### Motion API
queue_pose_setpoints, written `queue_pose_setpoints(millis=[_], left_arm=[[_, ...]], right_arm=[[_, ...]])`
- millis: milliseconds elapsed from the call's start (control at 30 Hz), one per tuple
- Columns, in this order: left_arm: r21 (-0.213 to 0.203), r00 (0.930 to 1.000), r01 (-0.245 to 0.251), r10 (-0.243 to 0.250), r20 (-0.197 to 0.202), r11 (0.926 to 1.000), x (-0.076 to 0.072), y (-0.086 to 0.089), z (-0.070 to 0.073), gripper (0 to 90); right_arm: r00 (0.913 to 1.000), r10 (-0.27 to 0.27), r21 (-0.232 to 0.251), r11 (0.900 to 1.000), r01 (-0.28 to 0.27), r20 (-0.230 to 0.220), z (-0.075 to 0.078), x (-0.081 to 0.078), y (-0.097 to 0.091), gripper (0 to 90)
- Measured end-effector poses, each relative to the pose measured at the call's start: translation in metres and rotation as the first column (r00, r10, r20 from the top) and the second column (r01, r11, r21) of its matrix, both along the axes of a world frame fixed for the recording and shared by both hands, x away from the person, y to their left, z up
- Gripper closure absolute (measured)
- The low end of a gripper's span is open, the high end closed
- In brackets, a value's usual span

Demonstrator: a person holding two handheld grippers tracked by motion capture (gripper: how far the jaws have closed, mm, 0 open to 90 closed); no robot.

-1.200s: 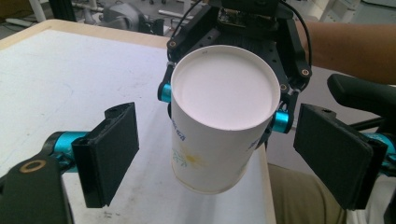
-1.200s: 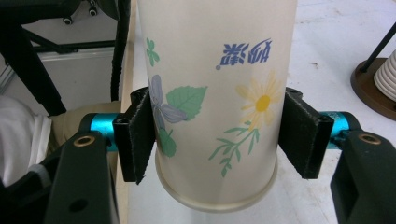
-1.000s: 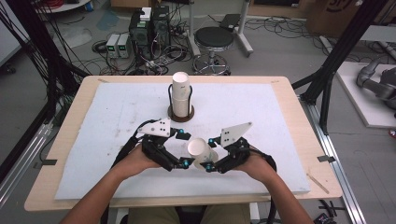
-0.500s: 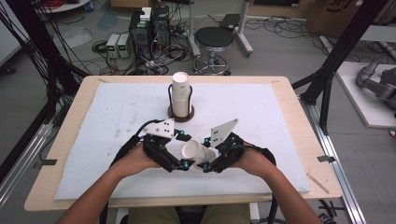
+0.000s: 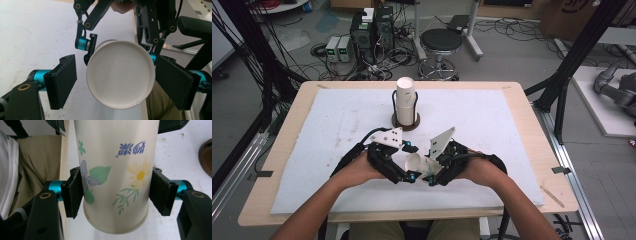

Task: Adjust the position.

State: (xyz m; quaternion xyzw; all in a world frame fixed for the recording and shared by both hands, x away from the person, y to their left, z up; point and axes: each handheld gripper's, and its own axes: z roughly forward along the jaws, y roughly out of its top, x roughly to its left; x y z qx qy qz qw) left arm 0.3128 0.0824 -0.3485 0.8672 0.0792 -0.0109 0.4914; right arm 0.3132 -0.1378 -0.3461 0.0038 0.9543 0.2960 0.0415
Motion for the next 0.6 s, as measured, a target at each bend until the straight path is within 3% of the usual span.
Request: queue_pose_setpoints(millis=[367, 533, 600], left_arm=[[0.054, 0.9988, 0.048, -0.047, -0.015, 0.9974, 0.0009, -0.0047, -0.0046, 34.3], [0.071, 0.9984, 0.055, -0.056, 0.008, 0.9959, -0.0002, -0.0057, -0.0059, 37.0], [0.069, 0.9987, 0.047, -0.049, 0.017, 0.9965, -0.0003, -0.0056, -0.0058, 37.3]], right_arm=[[0.9999, 0.012, -0.058, 0.9982, -0.012, -0.012, -0.0041, -0.0027, 0.0065, 34.6], [0.9995, 0.002, -0.08, 0.9968, -0.004, -0.033, -0.0061, -0.0023, 0.0065, 32.8], [0.9995, -0.005, -0.062, 0.9981, 0.003, -0.032, -0.0067, -0.0005, 0.0059, 29.2]])
